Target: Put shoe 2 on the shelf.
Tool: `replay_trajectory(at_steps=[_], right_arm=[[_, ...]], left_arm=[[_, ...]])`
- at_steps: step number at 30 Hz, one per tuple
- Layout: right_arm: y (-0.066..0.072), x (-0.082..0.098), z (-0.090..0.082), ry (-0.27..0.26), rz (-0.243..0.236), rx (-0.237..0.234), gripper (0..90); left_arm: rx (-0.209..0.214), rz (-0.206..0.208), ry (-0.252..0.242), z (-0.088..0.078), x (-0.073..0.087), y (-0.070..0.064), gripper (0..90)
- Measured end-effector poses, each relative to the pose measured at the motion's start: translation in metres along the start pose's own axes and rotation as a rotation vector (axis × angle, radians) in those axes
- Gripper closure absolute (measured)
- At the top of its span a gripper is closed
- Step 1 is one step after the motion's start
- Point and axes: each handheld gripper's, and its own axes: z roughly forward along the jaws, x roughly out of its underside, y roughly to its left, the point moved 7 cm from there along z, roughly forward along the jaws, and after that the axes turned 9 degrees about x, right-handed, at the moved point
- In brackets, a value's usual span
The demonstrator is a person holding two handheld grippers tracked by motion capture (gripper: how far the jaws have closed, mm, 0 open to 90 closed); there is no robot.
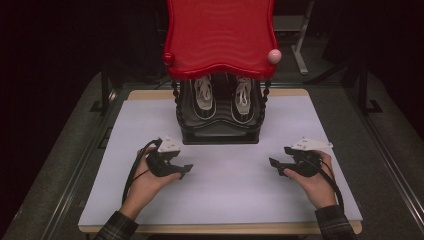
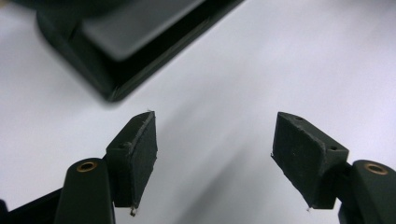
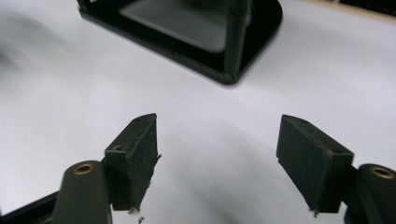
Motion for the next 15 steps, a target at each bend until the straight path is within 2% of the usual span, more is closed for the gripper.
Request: replay_trajectory(at_steps=[7,15], right_arm=[[-0.013,0.027,-0.010,0.052,0.017,0.030,26.3],[-0.032,0.054,-0.019,0.104,0.033,0.068,24.2]], left_arm=[[-0.035,-0.076,0.018,-0.027,0.048,0.012,26.8],[-0.071,-0.152,0.012,-0.051,0.089,0.026,25.2]])
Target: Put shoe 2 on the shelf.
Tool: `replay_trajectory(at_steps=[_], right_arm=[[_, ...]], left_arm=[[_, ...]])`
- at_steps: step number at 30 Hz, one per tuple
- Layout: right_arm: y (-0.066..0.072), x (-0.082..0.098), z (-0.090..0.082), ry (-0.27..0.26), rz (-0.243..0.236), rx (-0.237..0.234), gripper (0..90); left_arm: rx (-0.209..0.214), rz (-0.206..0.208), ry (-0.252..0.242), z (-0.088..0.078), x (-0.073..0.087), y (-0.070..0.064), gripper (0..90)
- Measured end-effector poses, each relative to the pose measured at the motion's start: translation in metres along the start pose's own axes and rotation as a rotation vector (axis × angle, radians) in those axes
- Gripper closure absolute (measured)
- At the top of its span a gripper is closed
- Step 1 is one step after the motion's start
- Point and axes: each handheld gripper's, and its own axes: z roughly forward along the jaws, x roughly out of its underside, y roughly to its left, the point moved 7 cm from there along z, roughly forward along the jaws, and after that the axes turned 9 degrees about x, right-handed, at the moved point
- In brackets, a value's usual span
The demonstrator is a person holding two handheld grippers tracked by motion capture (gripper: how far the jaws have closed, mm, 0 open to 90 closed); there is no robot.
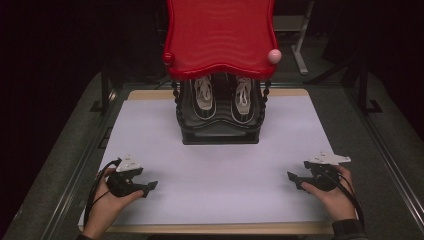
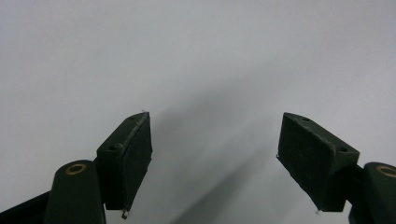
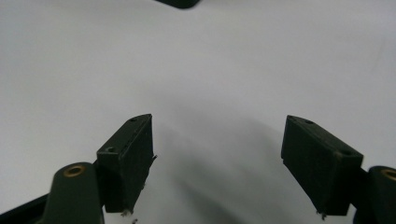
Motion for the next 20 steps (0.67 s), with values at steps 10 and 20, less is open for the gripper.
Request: replay_trajectory(at_steps=[10,20], right_arm=[[-0.019,0.028,0.005,0.042,0.003,0.037,16.7],[-0.019,0.028,0.005,0.036,0.006,0.034,16.6]], left_arm=[[-0.032,-0.027,0.029,0.005,0.028,0.017,20.3],[-0.030,-0.021,-0.075,0.006,0.034,0.017,15.8]])
